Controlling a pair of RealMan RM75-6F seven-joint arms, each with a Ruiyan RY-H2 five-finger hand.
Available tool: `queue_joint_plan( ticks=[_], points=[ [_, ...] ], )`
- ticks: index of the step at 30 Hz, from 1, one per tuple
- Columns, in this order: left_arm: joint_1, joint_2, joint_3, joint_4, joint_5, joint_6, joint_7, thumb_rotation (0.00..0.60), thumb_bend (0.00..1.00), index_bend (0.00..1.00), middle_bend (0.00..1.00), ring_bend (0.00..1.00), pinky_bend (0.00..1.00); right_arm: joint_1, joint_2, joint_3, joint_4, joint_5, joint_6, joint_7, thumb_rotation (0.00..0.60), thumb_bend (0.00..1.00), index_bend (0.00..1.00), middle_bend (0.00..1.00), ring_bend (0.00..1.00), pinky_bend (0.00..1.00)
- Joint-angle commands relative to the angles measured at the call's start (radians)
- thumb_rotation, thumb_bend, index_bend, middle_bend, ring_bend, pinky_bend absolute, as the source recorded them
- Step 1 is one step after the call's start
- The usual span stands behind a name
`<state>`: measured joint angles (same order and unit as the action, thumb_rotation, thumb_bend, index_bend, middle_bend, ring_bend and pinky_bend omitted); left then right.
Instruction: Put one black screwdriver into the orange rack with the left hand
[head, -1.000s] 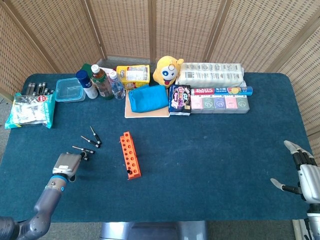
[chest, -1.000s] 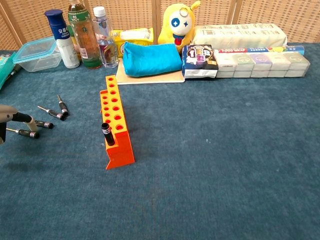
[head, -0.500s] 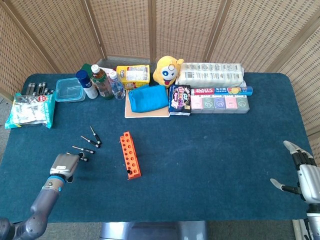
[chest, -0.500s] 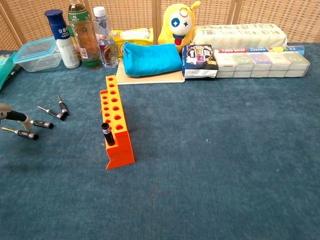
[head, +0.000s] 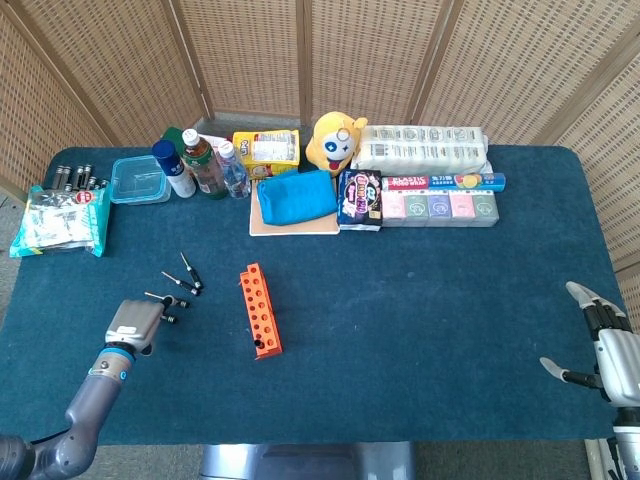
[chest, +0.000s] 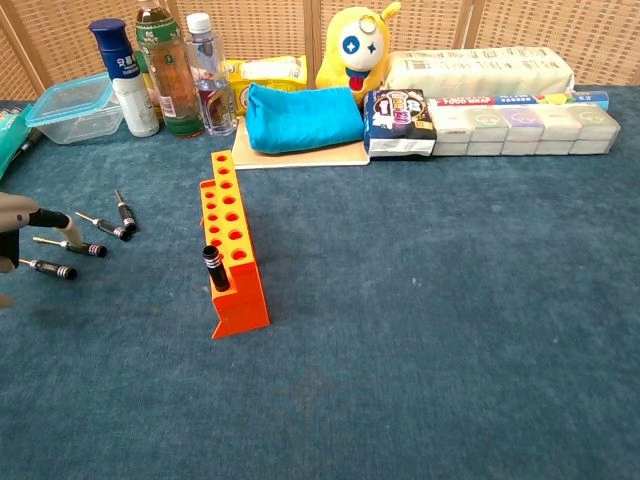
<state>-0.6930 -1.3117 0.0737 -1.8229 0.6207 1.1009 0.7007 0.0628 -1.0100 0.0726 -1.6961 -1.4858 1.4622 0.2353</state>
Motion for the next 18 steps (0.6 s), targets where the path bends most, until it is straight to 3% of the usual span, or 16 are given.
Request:
queue_joint_plan(
  ticks=[1,18],
  points=[
    [0.006,-0.007,0.002,0.010,0.009,-0.008,-0.010,0.600,0.28,0.32,1.00,1.00,1.00,0.000,0.001,0.000,0.000,0.000,0.001,0.002,0.600,0.00,0.04,0.10,0.14,0.11],
    [0.027,-0.009,-0.002,0.017,0.066,0.005,-0.032,0.600,0.31,0.36,1.00,1.00,1.00,0.000,0.003,-0.001,-0.003,0.000,-0.001,0.002,0.600,0.00,0.04,0.10,0.14,0.11]
  ],
)
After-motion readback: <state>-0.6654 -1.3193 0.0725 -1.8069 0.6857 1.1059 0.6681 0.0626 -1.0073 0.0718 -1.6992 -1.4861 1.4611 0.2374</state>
